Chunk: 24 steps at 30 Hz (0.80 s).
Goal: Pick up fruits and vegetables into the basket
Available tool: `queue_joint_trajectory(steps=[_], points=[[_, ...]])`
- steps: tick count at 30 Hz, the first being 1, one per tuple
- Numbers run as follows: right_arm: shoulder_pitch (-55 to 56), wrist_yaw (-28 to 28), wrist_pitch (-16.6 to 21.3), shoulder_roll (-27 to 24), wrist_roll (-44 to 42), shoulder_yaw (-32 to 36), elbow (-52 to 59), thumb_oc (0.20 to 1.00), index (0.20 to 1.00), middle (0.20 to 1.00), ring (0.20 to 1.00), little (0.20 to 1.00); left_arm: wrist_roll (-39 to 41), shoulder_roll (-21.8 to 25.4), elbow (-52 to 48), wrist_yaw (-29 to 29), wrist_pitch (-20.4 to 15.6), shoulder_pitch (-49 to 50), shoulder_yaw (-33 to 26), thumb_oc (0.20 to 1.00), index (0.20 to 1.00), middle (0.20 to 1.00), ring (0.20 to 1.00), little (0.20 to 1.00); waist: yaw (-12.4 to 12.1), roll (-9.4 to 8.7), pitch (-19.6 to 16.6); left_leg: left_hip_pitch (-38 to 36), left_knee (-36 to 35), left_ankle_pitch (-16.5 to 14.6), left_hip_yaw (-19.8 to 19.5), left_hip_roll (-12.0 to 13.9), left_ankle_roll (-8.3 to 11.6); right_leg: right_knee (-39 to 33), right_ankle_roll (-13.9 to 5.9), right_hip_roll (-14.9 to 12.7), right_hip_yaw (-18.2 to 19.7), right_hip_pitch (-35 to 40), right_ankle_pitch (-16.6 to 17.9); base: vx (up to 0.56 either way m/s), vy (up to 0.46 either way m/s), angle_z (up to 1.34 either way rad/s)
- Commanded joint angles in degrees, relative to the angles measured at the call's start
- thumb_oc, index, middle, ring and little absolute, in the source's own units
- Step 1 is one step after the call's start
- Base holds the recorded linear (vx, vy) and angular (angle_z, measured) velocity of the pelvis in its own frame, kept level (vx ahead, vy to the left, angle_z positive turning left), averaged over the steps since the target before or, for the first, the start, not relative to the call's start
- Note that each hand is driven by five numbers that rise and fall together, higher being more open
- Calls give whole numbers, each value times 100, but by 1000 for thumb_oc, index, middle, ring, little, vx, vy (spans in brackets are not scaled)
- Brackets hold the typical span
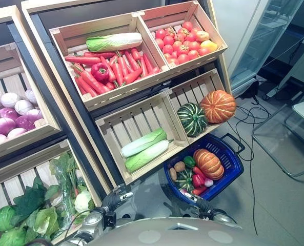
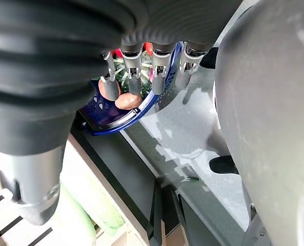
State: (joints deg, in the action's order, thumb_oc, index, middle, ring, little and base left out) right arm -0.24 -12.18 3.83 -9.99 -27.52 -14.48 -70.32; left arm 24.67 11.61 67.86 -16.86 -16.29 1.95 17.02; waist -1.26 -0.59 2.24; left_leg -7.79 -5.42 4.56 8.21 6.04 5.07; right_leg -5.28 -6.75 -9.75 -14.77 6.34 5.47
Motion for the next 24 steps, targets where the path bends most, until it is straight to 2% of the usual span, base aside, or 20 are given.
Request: queue_joint_trajectory(steps=[1,7,12,15,18,22,24], points=[[-549,-68,184,99,26,-103,-251,1000,1000,1000,1000,1000,-32,-200,314,-106,-88,-582,69,1000,1000,1000,1000,1000,5,-44,322,-204,74,-456,-24,-182,-272,286,-13,4,177,267,-323,0,0,0],[-573,-25,333,98,-167,-80,-216,1000,1000,1000,1000,1000,51,-204,268,66,-313,-601,46,1000,1000,1000,1000,1000,1,-50,339,-210,70,-453,-32,-180,-271,299,-7,9,175,266,-324,0,0,0],[-587,-54,597,55,-514,-6,-36,1000,1000,1000,1000,1000,-186,-114,121,335,-839,-613,105,1000,1000,1000,1000,1000,-3,-53,400,-191,85,-445,-32,-168,-266,320,-7,14,189,243,-323,0,0,0],[-596,-76,832,3,-821,87,236,1000,1000,1000,1000,1000,-507,22,-319,795,-1196,-630,197,1000,1000,1000,1000,1000,-1,-54,456,-172,96,-437,-26,-156,-264,340,-5,19,213,214,-317,0,0,0],[-551,-22,998,-66,-994,157,590,1000,1000,1000,1000,1000,-794,172,-817,1221,-1371,-624,220,1000,1000,1000,1000,1000,-3,-53,501,-145,96,-419,-31,-142,-255,352,-8,17,225,180,-303,0,0,0],[-339,418,1211,-232,-1091,221,1716,1000,1000,1000,1000,1000,-1448,571,-1942,2177,-1591,-510,232,1000,1000,1000,1000,1000,31,-61,594,-85,95,-378,-28,-101,-237,384,-10,5,237,107,-289,0,0,0],[-213,667,1299,-299,-1029,248,2267,1000,1000,1000,1000,1000,-1558,750,-2440,2361,-1652,-443,169,1000,1000,1000,1000,1000,58,-65,636,-61,94,-359,-19,-75,-227,407,-9,-3,240,78,-295,43,-27,1]])
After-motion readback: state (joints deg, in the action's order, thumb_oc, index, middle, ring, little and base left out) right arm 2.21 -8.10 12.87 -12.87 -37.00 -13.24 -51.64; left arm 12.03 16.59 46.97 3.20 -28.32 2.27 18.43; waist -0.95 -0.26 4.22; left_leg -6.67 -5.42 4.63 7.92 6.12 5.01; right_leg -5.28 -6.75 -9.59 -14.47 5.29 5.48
